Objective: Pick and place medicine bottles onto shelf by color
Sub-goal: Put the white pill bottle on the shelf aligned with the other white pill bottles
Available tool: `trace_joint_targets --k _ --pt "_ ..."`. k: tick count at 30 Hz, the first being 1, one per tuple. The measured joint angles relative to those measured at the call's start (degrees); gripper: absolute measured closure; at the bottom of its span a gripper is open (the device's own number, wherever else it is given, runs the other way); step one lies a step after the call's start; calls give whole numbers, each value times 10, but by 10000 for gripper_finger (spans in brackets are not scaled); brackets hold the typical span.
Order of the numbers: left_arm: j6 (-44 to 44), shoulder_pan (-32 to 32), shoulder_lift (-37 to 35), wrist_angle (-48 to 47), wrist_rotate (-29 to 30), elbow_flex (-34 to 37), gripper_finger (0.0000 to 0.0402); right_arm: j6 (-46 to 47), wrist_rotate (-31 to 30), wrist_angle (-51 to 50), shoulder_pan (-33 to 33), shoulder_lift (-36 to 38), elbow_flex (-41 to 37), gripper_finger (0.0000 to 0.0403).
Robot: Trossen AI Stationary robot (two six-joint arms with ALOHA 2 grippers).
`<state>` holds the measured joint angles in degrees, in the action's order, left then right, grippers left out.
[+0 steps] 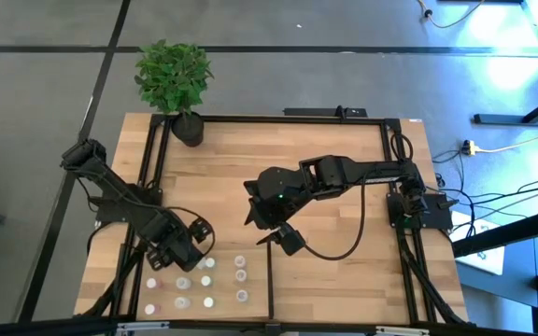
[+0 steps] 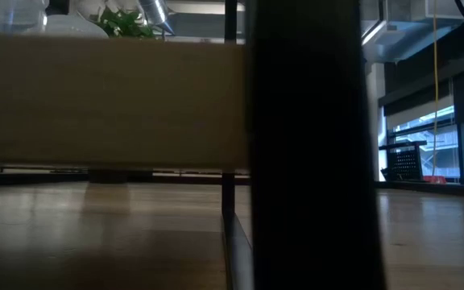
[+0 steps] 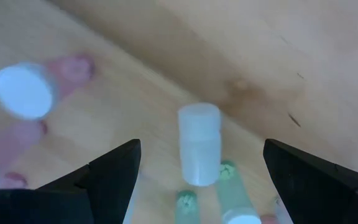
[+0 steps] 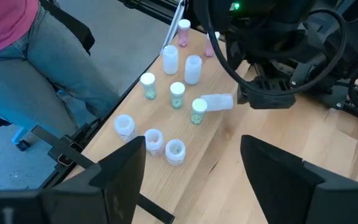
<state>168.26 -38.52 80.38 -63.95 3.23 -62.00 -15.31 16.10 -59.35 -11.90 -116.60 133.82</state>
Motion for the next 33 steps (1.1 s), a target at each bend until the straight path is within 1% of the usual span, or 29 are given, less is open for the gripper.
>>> trace_joint_targets --k 3,7,16,27,33 --pt "11 0 1 0 -2 0 69 0 0 0 0 0 0 138" --pt "8 0 11 3 18 0 69 0 0 0 0 0 0 138" --pt "8 0 16 7 20 0 69 0 0 0 0 0 0 138" --pt "37 0 66 12 20 0 69 0 0 0 0 0 0 138" --pt "42 0 75 25 20 0 69 0 0 0 0 0 0 138"
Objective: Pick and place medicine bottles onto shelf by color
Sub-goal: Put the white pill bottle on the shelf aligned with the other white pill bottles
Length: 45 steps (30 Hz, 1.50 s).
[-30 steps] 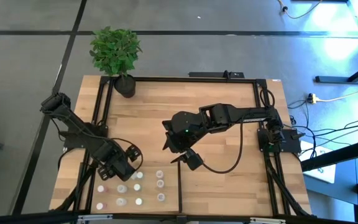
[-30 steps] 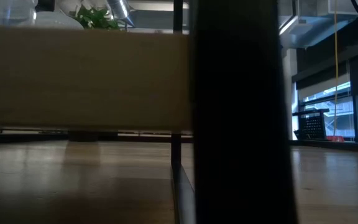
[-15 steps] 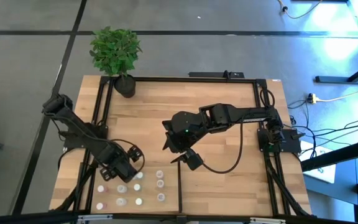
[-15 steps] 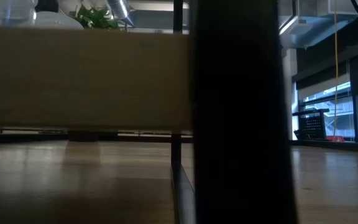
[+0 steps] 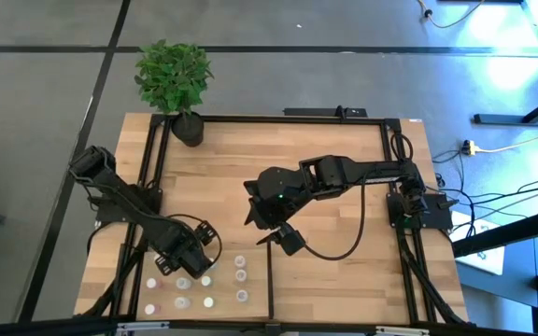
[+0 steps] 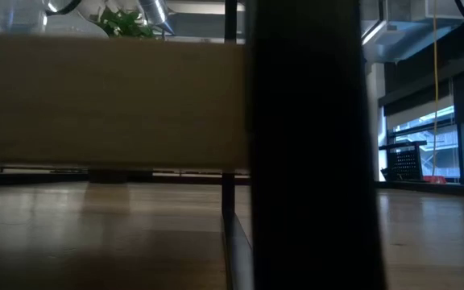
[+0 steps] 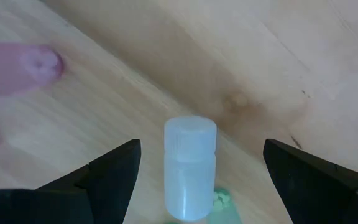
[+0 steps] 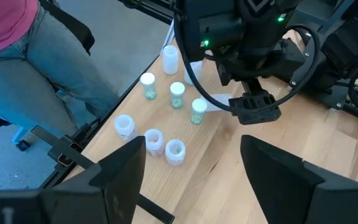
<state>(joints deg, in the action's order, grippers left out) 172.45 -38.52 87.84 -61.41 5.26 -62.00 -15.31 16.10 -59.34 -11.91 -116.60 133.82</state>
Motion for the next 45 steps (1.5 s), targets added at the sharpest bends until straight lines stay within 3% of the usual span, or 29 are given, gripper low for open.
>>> trace_joint_targets --k 8,15,26,45 --pt "43 -4 0 6 1 13 69 0 0 0 0 0 0 138" --pt "44 -4 0 57 1 47 69 0 0 0 0 0 0 138" --pt "42 2 -1 62 0 47 70 0 0 0 0 0 0 138" --pt "40 4 3 54 0 47 102 0 0 0 0 0 0 138"
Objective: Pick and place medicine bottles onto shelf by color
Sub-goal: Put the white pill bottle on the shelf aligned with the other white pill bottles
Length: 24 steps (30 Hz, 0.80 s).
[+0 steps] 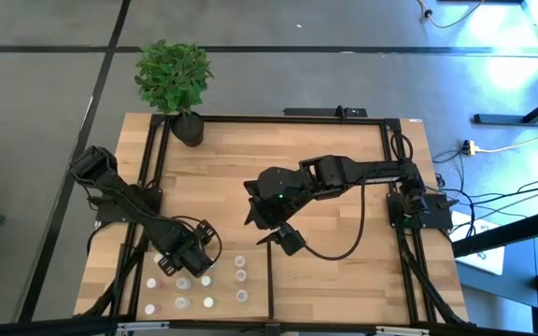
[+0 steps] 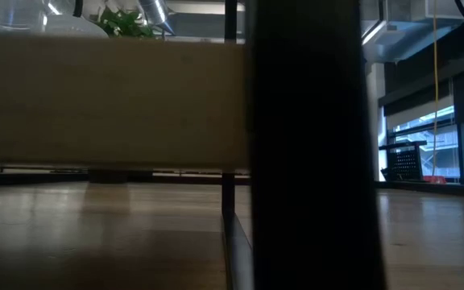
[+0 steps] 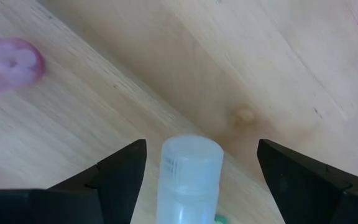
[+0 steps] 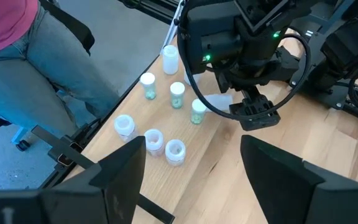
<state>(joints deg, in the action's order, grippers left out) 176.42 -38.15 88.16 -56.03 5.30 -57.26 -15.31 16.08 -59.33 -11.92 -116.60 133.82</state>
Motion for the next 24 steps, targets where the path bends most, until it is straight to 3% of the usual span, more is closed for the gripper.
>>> trace_joint_targets --k 8,24 --pt "0 0 6 5 0 0 121 0 0 0 0 0 0 138" --pt "-1 0 6 4 0 0 198 0 0 0 0 0 0 138"
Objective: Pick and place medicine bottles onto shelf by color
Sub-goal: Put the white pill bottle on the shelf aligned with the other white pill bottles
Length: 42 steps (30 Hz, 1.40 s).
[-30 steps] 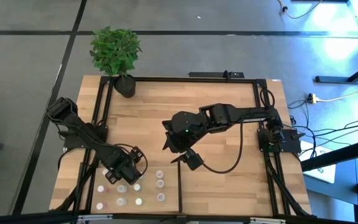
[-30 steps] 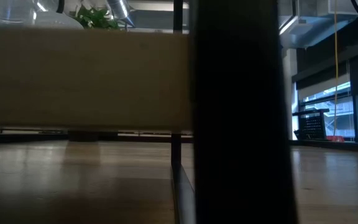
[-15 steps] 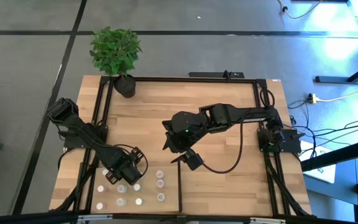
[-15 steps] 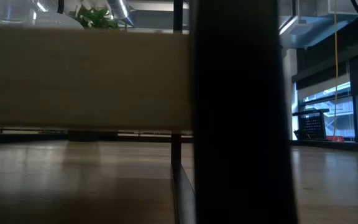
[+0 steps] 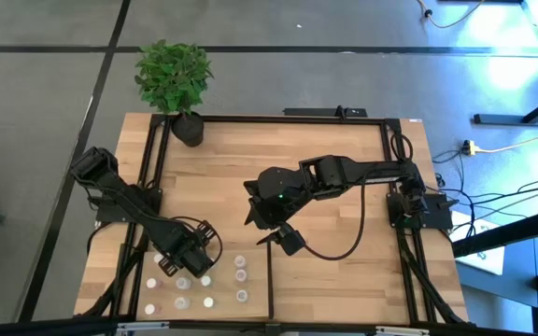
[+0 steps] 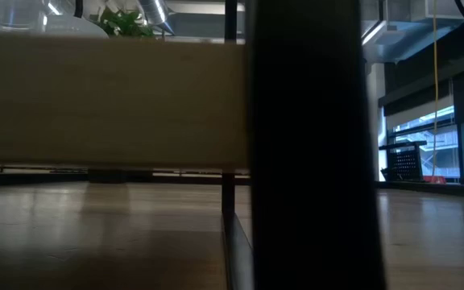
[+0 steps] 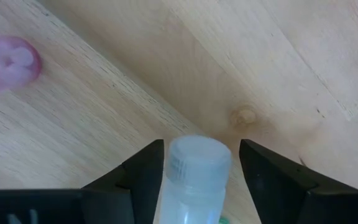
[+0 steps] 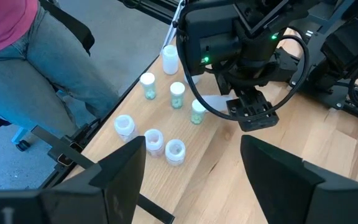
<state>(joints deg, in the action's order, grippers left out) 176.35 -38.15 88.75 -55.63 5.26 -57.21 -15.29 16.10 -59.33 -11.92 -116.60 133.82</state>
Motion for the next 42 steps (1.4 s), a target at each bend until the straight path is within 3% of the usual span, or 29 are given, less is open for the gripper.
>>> trace_joint_targets --k 17,42 --pt "0 0 0 -9 -5 -1 265 0 0 0 0 0 0 138" --pt "-36 17 -18 -58 -4 -1 268 0 0 0 0 0 0 138"
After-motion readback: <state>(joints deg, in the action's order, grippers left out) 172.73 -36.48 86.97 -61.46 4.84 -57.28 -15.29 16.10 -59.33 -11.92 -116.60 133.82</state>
